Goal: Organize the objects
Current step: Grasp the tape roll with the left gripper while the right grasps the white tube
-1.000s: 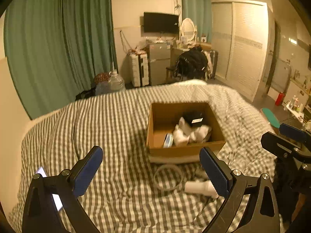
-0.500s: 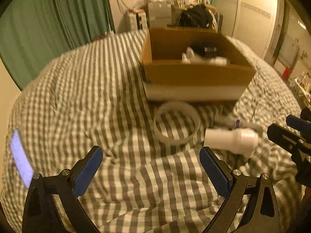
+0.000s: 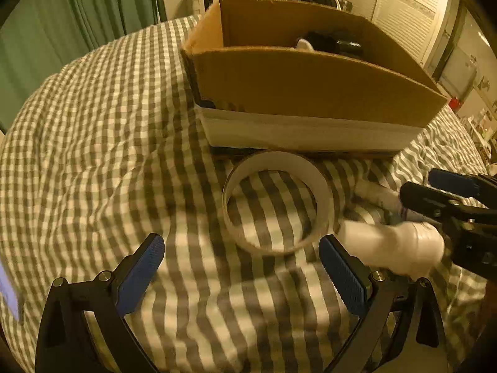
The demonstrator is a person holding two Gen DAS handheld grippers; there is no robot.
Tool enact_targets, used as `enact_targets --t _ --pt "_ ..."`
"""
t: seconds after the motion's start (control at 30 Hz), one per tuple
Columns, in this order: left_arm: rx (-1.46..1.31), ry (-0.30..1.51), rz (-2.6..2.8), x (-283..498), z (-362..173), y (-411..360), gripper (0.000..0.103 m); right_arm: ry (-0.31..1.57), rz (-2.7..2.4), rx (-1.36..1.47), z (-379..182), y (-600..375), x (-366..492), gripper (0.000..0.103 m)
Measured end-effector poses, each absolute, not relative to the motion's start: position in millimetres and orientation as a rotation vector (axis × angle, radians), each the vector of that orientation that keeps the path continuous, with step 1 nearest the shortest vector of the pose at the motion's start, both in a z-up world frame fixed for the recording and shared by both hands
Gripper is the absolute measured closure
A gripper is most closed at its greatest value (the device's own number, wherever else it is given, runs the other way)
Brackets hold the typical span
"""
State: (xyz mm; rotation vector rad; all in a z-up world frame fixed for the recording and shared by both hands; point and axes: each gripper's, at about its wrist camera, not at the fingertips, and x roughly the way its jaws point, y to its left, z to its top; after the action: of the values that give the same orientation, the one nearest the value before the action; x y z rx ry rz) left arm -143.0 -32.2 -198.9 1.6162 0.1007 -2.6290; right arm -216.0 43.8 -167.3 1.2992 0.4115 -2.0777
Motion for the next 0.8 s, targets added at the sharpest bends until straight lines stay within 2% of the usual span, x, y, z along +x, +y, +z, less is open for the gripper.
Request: enact_targets --t 0.17,0.23,0.43,0.5,0.57,0.63,0.8 --pt "1.689 0.108 -2.652 -155 -213 -26 0.001 0.499 -2.013 1.388 -198 25 -233 0.061" --pt "1.708 0.097 -2.662 -159 -217 -23 0.001 0.5 -1.986 1.43 -211 25 -237 0.063" --pt "1.758 0.159 -2.696 -172 -226 -19 0.001 0.437 -1.965 1.471 -219 33 -245 0.08" --pt "1.766 0.183 -2.704 -173 -228 -19 0.002 0.419 -1.965 1.472 -218 36 -245 0.081" --pt "1.774 0.193 -2.724 -171 -226 -18 0.01 0.403 -1.971 1.463 -214 39 -245 0.081" --pt "1.772 0.174 -2.748 -168 -223 -15 0.022 0.394 -1.979 1.448 -207 42 -244 0.081" --pt "1.747 0.122 -2.754 -156 -211 -9 0.024 0.396 -2.018 1.397 -183 51 -238 0.082"
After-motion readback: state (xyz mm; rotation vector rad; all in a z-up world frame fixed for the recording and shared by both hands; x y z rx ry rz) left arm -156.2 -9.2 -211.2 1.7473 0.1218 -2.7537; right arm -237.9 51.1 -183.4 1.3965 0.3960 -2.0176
